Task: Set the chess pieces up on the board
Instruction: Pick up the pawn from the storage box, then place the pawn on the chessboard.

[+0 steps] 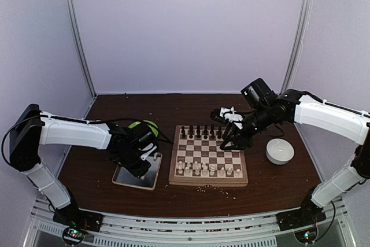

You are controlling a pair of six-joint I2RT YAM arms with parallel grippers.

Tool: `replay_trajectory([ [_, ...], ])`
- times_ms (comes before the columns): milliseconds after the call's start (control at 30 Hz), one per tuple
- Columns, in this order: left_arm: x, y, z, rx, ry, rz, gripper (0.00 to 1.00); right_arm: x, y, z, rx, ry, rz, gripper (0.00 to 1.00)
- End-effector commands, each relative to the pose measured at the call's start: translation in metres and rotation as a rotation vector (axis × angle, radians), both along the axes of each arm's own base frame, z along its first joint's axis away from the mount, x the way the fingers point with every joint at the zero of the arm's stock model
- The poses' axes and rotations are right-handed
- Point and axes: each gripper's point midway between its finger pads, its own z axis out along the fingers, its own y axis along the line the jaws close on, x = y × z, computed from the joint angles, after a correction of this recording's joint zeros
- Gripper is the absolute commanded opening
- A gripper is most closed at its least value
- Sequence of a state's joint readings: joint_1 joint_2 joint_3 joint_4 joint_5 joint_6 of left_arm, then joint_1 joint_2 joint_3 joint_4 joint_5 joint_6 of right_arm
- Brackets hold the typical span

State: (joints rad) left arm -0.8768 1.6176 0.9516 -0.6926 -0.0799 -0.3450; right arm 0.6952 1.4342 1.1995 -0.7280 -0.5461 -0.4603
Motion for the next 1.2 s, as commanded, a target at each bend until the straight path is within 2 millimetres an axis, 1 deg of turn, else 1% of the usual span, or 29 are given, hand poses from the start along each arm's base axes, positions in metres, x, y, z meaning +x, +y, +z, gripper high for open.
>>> replay_trajectory([
  [0,0.004,-0.025,0.005,-0.183,0.013,0.008,0.0,0.0,0.001,0.001,0.02,0.004,-0.001,0.46],
  [100,0.009,-0.036,0.007,-0.293,0.022,0.031,0.0,-0.001,0.002,0.001,0.022,0.007,0.0,0.46],
  [233,0.015,-0.041,0.012,-0.341,0.015,0.045,0.0,-0.001,0.001,0.001,0.023,0.008,0.001,0.46],
  [300,0.02,-0.043,0.021,-0.362,-0.003,0.051,0.0,-0.002,0.001,0.001,0.024,0.009,0.002,0.46],
  [400,0.029,-0.051,0.043,-0.446,-0.034,0.049,0.0,-0.003,0.001,0.001,0.026,0.008,0.003,0.46],
  [533,0.04,-0.073,0.074,-0.581,-0.069,0.011,0.0,-0.003,0.001,0.001,0.029,0.006,0.005,0.46],
  [700,0.063,-0.103,0.096,-0.637,-0.098,-0.047,0.0,-0.003,0.001,0.001,0.029,0.004,0.005,0.46],
  [733,0.074,-0.12,0.101,-0.643,-0.096,-0.08,0.0,-0.003,-0.001,0.003,0.029,-0.005,0.004,0.46],
  [867,0.086,-0.15,0.105,-0.631,-0.091,-0.15,0.0,-0.003,-0.006,0.006,0.034,-0.011,-0.007,0.46],
  [967,0.089,-0.171,0.101,-0.578,-0.091,-0.204,0.0,0.001,-0.017,0.009,0.036,-0.014,-0.035,0.46],
  [1000,0.092,-0.18,0.107,-0.574,-0.107,-0.227,0.0,0.002,-0.021,0.009,0.033,-0.014,-0.044,0.46],
  [1033,0.093,-0.186,0.101,-0.558,-0.099,-0.237,0.0,0.003,-0.025,0.009,0.033,-0.015,-0.053,0.46],
  [1167,0.099,-0.206,0.092,-0.502,-0.116,-0.269,0.0,0.006,-0.037,0.008,0.05,-0.014,-0.089,0.46],
])
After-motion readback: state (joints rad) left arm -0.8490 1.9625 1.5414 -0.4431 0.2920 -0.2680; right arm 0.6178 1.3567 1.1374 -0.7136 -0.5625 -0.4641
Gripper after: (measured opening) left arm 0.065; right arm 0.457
